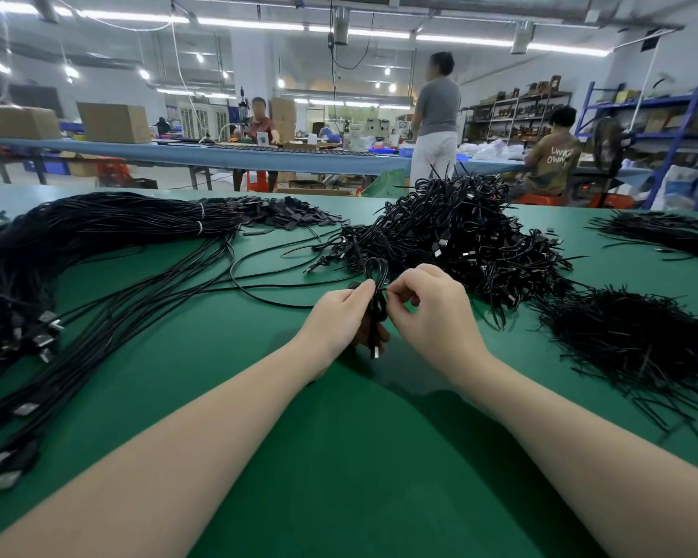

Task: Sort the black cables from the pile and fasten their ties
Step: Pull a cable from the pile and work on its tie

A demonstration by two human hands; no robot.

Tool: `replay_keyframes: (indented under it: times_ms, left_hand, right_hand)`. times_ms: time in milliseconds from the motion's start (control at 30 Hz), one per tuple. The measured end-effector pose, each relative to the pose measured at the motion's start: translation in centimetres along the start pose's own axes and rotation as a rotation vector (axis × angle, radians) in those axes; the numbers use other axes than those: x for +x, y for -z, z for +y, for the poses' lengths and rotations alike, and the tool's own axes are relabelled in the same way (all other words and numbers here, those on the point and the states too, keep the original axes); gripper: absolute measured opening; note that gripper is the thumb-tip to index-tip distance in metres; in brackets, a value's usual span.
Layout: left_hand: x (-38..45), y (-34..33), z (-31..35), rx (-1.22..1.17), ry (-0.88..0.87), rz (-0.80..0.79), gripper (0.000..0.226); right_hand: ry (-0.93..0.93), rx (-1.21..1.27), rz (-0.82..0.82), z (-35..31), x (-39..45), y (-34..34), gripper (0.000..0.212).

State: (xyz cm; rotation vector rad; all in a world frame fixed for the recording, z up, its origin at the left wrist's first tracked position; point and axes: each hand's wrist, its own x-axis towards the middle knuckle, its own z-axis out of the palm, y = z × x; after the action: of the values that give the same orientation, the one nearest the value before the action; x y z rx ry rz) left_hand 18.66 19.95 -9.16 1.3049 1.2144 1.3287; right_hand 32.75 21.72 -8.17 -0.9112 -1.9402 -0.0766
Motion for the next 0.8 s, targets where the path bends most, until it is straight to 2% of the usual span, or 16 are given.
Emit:
replay_keyframes:
  times_ms: [100, 233, 333, 400, 600, 700, 800]
  left_hand:
    - [-0.2, 0.0, 0.0, -0.04, -0.027, 0.033, 0.052]
    - [-0.5, -0.2, 0.1, 0.084, -0.159, 0.135, 0.035]
    - [-1.0, -0.1, 0.6, 0.067, -0.224, 0.065, 0.042]
    - [-1.3, -0.1, 0.8, 0.005, -0.246, 0.023, 0.039]
    - [-1.0, 0.0, 0.7, -0.166, -0.089, 0.085, 0.031]
    - [-0.5, 0.4, 0.7, -0.237, 0.0, 0.059, 0.034]
    - [-0.1, 1.1, 0.8, -0.224, 0.053, -0.002, 0.044]
  right_hand:
    - [-0.059, 0.05, 0.011, 0.3, -0.1, -0.2, 0.009]
    - [-0.109, 0.099, 0.019, 0.6, -0.3, -0.4, 0.012]
    - [-0.129, 0.091, 0.006, 0.5, -0.3, -0.5, 0.014]
    - [-0.117, 0.082, -0.01, 0.3, -0.4, -0.6, 0.013]
    - [0.008, 0.047, -0.018, 0.1, -0.4, -0.3, 0.009]
    - [0.057, 0.054, -0.048, 0.2, -0.3, -0.2, 0.008]
    - [0.016, 0.115, -0.072, 0.5, -0.1, -0.2, 0.008]
